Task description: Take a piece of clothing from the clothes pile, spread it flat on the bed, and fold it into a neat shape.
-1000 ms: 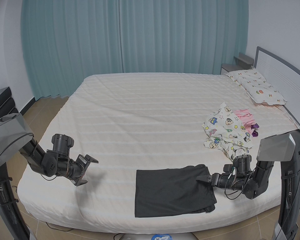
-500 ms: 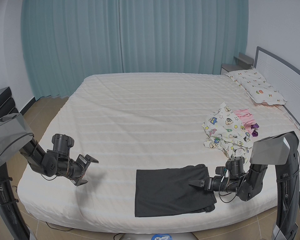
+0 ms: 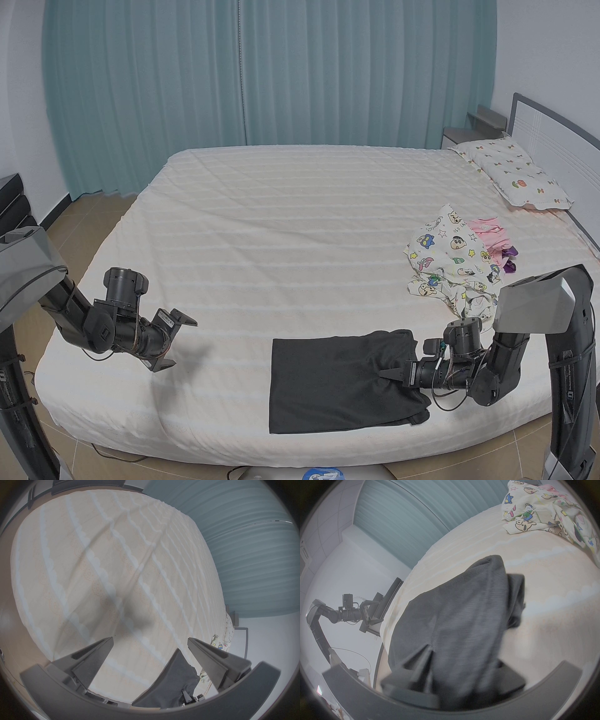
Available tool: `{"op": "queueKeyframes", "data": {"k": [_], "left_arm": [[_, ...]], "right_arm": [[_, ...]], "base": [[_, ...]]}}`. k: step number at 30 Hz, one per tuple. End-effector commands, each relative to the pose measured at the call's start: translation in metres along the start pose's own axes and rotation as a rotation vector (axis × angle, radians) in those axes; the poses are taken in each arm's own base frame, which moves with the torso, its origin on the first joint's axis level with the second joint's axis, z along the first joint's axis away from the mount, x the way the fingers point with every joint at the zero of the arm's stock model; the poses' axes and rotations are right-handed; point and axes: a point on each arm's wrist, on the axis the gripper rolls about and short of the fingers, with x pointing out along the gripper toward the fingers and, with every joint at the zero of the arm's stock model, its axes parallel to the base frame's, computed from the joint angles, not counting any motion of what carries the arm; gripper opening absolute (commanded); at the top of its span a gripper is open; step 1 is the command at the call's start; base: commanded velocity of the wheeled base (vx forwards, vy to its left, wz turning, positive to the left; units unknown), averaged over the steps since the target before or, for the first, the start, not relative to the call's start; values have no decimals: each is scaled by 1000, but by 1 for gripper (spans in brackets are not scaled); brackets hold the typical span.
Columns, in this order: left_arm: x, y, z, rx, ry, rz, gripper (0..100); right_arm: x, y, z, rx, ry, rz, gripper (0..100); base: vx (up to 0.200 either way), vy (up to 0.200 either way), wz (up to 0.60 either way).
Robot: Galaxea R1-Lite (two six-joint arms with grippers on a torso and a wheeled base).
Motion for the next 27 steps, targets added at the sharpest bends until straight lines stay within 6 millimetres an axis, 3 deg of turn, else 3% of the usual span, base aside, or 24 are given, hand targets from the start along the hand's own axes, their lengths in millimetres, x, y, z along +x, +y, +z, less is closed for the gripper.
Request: {"op": "queueKeyframes", "data": {"k": [1,27], "left_arm": [[0,0,-1,2,2,2,100],[2,0,-3,10,7,8,100]], "right_arm": [[-2,0,0,8,-1,0,0],[-19,-4,11,44,-105,34,0]], "base": [[0,0,0],[0,0,0]]}}
